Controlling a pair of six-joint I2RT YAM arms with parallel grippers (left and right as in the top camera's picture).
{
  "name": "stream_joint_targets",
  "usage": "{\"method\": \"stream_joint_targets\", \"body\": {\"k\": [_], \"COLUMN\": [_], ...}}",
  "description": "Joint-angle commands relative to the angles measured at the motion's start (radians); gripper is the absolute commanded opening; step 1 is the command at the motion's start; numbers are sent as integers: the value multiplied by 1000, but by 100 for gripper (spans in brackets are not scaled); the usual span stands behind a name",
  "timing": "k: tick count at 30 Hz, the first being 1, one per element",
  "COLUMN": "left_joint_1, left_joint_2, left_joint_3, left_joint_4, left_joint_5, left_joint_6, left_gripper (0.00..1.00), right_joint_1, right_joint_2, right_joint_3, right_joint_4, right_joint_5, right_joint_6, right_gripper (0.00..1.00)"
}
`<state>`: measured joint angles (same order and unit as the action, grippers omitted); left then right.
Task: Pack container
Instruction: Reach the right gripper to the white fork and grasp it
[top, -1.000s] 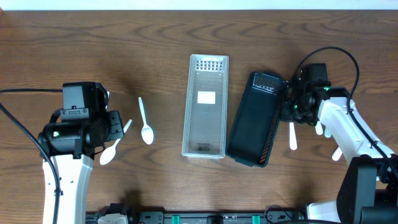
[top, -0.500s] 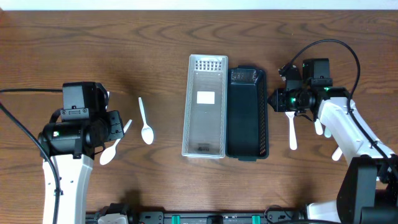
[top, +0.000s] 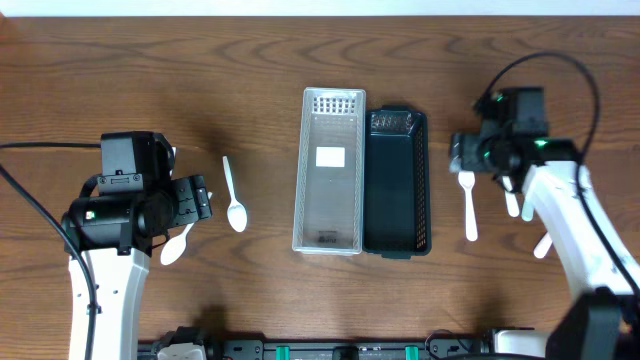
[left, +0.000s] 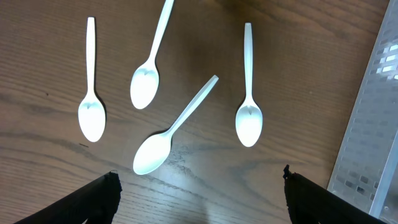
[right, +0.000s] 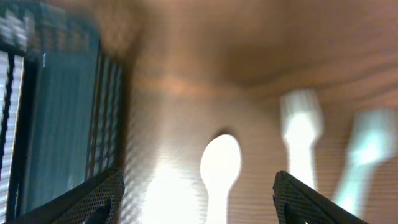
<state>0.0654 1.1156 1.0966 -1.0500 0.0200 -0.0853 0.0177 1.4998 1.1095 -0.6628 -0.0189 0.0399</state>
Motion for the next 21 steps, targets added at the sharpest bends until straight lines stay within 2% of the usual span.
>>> {"method": "stream_joint_targets", "body": {"k": [1, 6, 8, 15, 21], "left_joint_1": [0, 0, 0, 0, 0], "left_joint_2": [3, 3, 3, 3, 3], "left_joint_3": [16, 16, 16, 16, 16], "left_joint_4": [-4, -4, -4, -3, -4], "left_joint_5": [-1, -1, -1, -1, -1], "left_joint_6": [-3, -3, -3, -3, -3], "left_gripper": [87, 88, 88, 88, 88], "right_joint_1": [-37, -122, -154, -194, -194], "right_joint_2": [-43, 19, 55, 190, 295], "right_joint_3": [103, 135, 135, 135, 135], "right_joint_4": [-48, -87, -78, -36, -23], "right_joint_5": [143, 142, 142, 142, 116], "right_joint_6": [-48, -60, -93, -193, -196], "right_gripper": [77, 95, 98, 99, 99]}}
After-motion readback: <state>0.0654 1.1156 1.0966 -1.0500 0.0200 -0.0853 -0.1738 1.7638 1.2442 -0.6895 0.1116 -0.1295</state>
